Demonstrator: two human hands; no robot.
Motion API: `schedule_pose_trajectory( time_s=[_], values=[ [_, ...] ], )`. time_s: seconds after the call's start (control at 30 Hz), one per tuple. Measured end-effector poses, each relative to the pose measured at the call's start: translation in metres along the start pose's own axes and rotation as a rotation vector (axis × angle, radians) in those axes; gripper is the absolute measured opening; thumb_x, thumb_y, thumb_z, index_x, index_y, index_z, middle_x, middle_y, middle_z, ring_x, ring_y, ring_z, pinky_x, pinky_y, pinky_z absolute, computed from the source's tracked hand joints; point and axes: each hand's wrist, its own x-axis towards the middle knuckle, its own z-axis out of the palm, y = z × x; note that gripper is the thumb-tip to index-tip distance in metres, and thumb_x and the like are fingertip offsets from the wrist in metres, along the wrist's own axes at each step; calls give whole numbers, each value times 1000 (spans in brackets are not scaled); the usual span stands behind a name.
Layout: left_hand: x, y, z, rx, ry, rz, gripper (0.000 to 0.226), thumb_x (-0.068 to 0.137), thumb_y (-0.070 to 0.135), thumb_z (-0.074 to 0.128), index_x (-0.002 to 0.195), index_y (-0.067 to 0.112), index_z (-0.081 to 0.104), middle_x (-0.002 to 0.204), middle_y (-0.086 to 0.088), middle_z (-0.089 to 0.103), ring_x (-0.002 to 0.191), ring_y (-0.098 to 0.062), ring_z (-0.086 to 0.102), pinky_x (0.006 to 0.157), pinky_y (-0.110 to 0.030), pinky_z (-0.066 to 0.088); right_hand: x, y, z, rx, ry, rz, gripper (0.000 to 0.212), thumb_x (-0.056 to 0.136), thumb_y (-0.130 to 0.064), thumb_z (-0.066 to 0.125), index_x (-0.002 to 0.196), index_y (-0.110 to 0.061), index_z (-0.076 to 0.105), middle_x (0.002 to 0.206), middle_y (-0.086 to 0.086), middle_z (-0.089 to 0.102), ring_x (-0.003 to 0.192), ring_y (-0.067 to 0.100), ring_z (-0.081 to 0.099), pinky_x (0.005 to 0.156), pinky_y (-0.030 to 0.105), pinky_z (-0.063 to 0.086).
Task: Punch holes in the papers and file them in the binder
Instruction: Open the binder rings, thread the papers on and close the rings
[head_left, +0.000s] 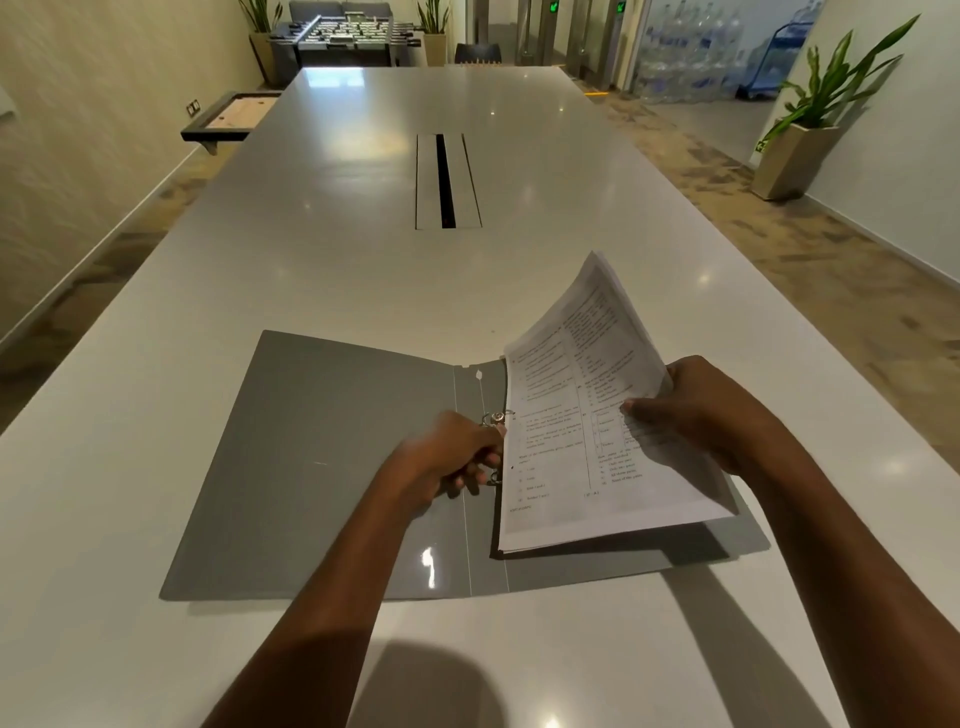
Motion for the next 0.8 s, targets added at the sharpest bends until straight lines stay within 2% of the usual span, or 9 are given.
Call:
schedule_pose_trajectory(
  time_s=[0.1, 0.23, 0.4, 0.53, 0.67, 0.8],
  values=[
    [-1, -6, 3, -19, -95, -32, 25, 101, 29, 68, 106, 7, 78, 85, -9, 75, 58, -12, 57, 48, -23, 41, 1, 0, -1, 11, -5, 0, 33, 92, -19, 75, 122, -7, 66, 105, 3, 65, 74, 19, 63, 61, 27, 48],
    [-1, -10, 2, -32, -117, -5, 15, 98, 18, 72, 104, 5, 78, 80, -9, 74, 54, -9, 56, 46, -20, 44, 1, 2, -3, 9, -13, -11, 31, 93, -18, 75, 120, -5, 67, 101, 2, 65, 73, 19, 64, 56, 23, 45],
    [-1, -11, -2, -81, -154, 2, 16, 97, 16, 73, 107, 5, 79, 82, -8, 75, 60, -10, 58, 54, -21, 50, 2, 5, -2, -4, -20, -6, 32, 92, -17, 75, 121, -6, 66, 107, 5, 66, 73, 19, 63, 58, 26, 47],
    [0, -14, -5, -64, -202, 0, 12, 98, 13, 73, 100, 3, 79, 87, -12, 75, 62, -12, 59, 56, -22, 52, 0, 8, -1, 1, -26, -5, 31, 91, -15, 75, 119, -6, 65, 108, 6, 66, 72, 19, 62, 56, 23, 46],
    [1, -14, -4, -46, -190, -4, 11, 96, 12, 74, 94, 3, 80, 84, -13, 73, 59, -12, 57, 55, -23, 51, 0, 7, 1, 10, -19, -12, 31, 92, -16, 75, 120, -7, 65, 105, 4, 66, 72, 18, 63, 55, 23, 46],
    [1, -14, -3, 1, -196, -8, 13, 97, 14, 73, 99, 3, 80, 82, -12, 73, 56, -11, 55, 52, -22, 49, -1, 7, 1, 1, -6, -26, 32, 92, -18, 76, 120, -6, 66, 102, 4, 66, 71, 17, 63, 55, 23, 45]
  ],
)
